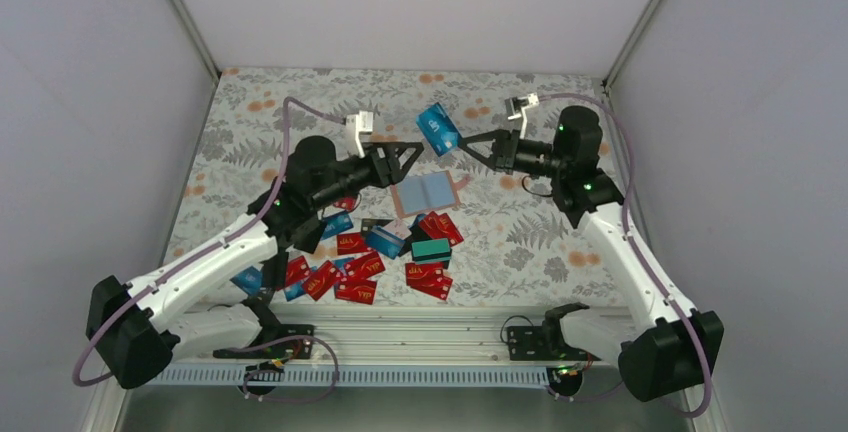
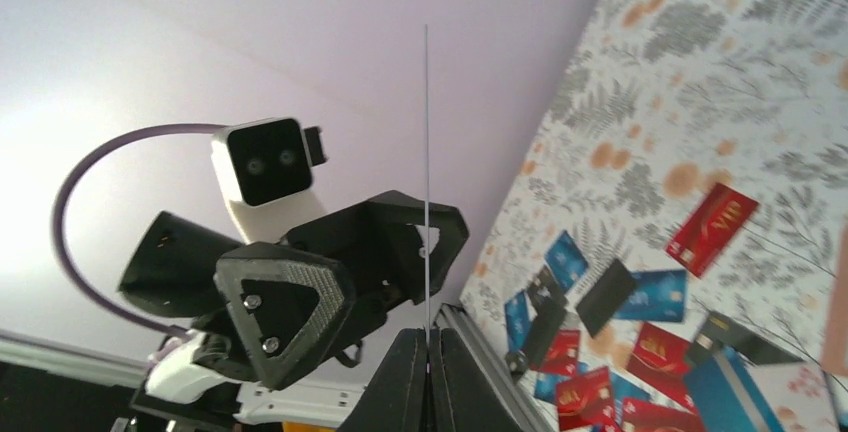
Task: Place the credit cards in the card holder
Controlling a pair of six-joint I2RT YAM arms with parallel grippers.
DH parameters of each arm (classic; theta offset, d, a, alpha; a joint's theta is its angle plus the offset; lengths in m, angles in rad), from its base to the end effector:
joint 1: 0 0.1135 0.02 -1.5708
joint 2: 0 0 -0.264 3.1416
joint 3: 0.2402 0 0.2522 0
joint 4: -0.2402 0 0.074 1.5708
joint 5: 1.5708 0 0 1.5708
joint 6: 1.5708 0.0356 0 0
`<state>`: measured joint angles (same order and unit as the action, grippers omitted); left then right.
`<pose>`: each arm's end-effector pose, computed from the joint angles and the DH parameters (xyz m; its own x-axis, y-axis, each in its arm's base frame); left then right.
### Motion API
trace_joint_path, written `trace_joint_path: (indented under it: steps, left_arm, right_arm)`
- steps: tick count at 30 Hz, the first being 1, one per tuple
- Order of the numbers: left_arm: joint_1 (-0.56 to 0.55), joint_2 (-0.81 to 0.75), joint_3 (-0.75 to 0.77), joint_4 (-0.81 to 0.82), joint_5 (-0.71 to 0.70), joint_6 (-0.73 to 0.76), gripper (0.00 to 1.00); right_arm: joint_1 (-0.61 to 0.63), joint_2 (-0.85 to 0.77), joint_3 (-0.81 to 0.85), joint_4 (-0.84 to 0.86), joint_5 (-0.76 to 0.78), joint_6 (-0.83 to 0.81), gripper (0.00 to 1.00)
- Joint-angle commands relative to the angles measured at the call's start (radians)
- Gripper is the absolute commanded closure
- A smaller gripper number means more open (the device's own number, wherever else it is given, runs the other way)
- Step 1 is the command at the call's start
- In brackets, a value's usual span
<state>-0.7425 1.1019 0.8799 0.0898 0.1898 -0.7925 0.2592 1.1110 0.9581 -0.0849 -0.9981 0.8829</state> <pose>0.1877 -0.1813 0.3392 -0.6391 -0.3626 -0.6782 0.4938 0.4827 -0.7234 0.2289 0.0917 0.3501 -0.8618 0.2046 -0.4641 -0.4135 0.2463 0.8765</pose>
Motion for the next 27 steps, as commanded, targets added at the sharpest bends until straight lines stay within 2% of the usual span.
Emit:
trace_joint_path:
  steps: [1, 5, 11, 18, 24, 26, 27]
  left_arm:
    - [0.013, 0.031, 0.079, 0.137, 0.086, 0.031, 0.37]
    - [0.017, 0.04, 0.072, 0.22, 0.117, 0.022, 0.4]
    - [0.021, 0.072, 0.088, 0.28, 0.134, 0.018, 0.51]
    - [0.023, 0.123, 0.112, 0.341, 0.163, 0.005, 0.74]
    - [0.026, 0.145, 0.128, 0.352, 0.184, 0.004, 0.97]
    - [0.028, 0.147, 0.139, 0.333, 0.193, 0.004, 0.98]
    - [0.028, 0.146, 0.14, 0.324, 0.197, 0.006, 0.98]
  right_arm:
    - [-0.007, -0.025, 0.072, 0.07, -0.068, 0.085, 0.96]
    - [-0.006, -0.033, 0.095, 0.075, -0.092, 0.102, 0.96]
    - [-0.007, -0.05, 0.09, 0.089, -0.122, 0.117, 0.96]
    - [-0.003, -0.066, 0.083, 0.093, -0.145, 0.099, 0.96]
    - [-0.003, -0.067, 0.088, 0.052, -0.142, 0.058, 0.96]
    - [-0.003, -0.059, 0.106, 0.014, -0.134, 0.017, 0.96]
    - [-0.003, -0.049, 0.124, -0.025, -0.123, -0.02, 0.84]
